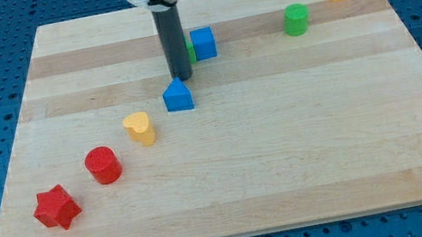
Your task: Place the green star diagonal to the blue triangle
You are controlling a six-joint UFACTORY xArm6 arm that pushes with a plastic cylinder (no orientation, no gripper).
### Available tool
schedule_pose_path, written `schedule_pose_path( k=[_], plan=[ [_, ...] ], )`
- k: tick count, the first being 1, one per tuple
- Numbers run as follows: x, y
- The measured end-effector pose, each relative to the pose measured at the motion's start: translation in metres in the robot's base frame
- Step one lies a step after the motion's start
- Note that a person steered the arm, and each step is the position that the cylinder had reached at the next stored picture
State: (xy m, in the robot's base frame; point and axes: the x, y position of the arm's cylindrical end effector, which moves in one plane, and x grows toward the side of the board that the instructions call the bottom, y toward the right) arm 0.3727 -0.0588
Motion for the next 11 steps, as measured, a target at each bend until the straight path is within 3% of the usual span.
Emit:
schedule_pose_path(
  k=[1, 2, 3, 5, 11],
  plan=[
    [-0.011, -0.028],
    [-0.048, -0.04],
    [-0.058, -0.031],
    [-0.045, 0.029],
    [-0.034, 0.053]
  ],
)
